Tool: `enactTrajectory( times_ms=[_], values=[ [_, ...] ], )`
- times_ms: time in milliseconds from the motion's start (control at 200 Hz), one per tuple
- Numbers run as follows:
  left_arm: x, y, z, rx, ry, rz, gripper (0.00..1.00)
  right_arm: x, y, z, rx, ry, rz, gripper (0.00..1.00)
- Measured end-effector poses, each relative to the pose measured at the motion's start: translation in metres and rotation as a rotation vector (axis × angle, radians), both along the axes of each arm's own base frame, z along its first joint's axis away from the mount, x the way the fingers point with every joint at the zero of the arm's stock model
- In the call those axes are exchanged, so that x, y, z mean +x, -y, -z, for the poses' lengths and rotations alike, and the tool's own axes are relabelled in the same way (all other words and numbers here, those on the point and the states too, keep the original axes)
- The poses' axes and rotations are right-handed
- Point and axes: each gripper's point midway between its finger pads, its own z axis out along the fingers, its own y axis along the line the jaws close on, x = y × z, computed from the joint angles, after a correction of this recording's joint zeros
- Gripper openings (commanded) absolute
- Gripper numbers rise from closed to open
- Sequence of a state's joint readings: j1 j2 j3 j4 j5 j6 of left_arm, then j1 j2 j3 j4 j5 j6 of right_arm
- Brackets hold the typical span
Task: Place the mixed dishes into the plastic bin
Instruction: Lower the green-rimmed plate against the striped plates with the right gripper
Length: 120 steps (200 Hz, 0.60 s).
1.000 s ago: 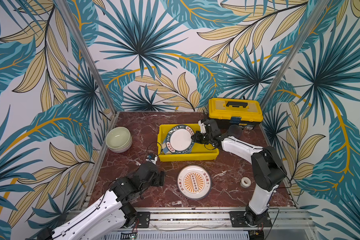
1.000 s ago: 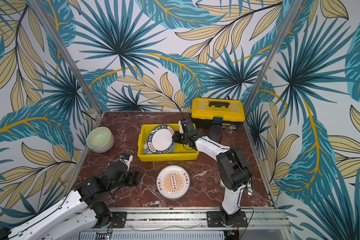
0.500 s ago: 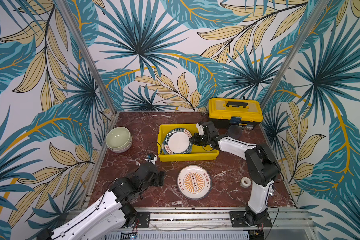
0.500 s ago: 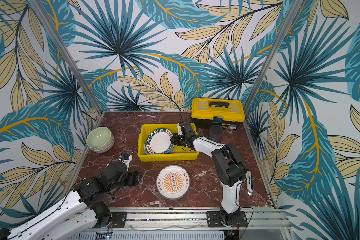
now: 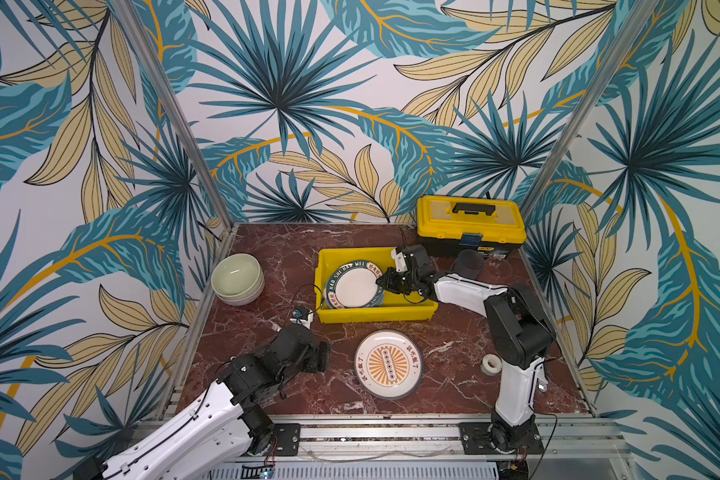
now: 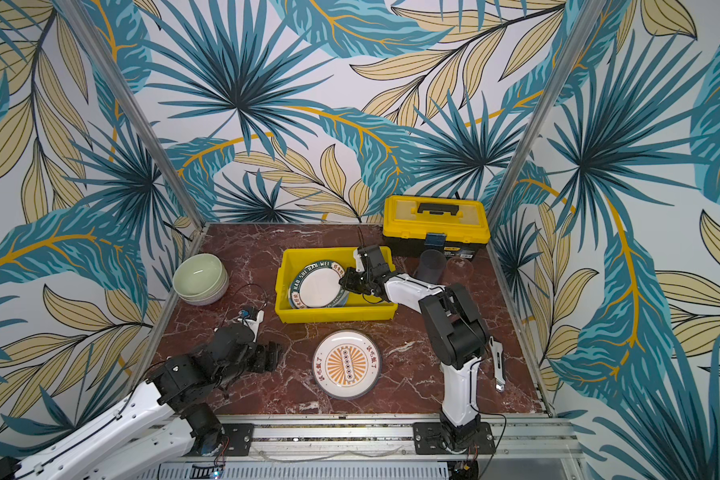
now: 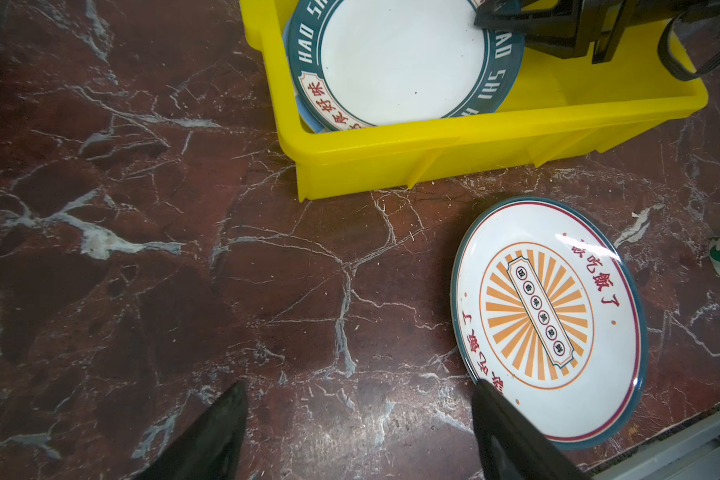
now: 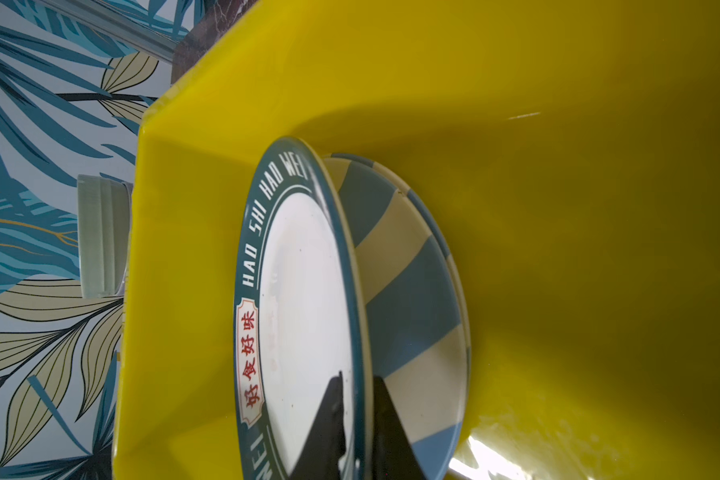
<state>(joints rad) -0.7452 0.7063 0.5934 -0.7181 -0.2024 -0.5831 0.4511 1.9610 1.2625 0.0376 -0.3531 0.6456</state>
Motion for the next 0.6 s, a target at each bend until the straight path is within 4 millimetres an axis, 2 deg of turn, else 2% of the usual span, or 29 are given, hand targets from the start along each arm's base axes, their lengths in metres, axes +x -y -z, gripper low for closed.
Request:
enactTrajectory(
  times_ms=[601],
  values=[
    [-0.0003,-0.0011,0.0006,0.005,-0.002,-0.002,0.85,0.0043,0.0049,0.004,-0.029,0.004,0.012,0.34]
  ],
)
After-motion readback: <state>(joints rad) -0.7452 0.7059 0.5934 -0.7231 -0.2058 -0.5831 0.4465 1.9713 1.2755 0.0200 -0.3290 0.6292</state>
